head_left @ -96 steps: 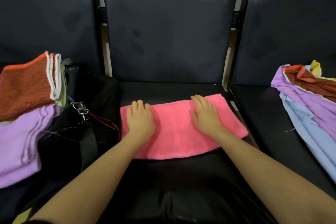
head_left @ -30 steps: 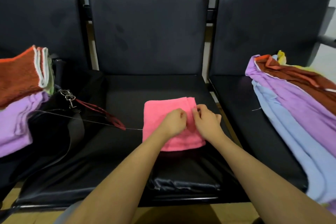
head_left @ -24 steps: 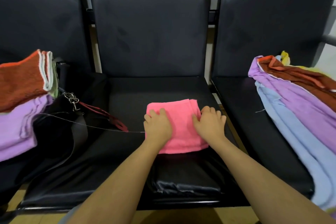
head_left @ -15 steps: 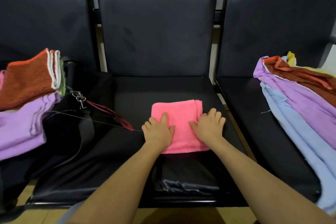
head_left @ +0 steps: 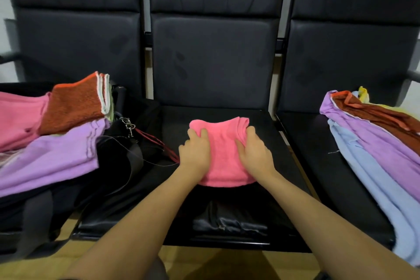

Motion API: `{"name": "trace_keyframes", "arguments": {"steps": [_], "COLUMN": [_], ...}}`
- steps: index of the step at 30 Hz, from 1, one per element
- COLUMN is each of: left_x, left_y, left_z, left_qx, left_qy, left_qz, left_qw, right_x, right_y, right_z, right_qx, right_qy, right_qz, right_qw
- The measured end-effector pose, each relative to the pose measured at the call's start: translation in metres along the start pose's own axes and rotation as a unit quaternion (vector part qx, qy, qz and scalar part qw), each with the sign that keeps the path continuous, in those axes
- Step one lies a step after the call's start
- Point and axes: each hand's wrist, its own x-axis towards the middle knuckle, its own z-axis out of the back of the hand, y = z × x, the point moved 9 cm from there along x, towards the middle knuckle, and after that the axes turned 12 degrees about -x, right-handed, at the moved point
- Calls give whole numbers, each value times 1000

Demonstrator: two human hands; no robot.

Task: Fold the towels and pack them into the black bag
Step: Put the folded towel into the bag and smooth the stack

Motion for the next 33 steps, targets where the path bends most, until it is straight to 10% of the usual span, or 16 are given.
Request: {"name": "trace_keyframes", "arguments": {"steps": [25,33], "left_x": [-52,-40], "left_y": [236,315], "left_z": [233,193], "left_qx": [28,148], "left_qy": [-180,-63], "left_qz": [91,152], "left_qw": [979,975], "right_x": [-7,-13], "right_y": [333,356], "right_z": [-9,-86], "right_qx": [231,5], "right_qy": [7,98], "right_qz": [168,153], "right_qw": [958,983]}}
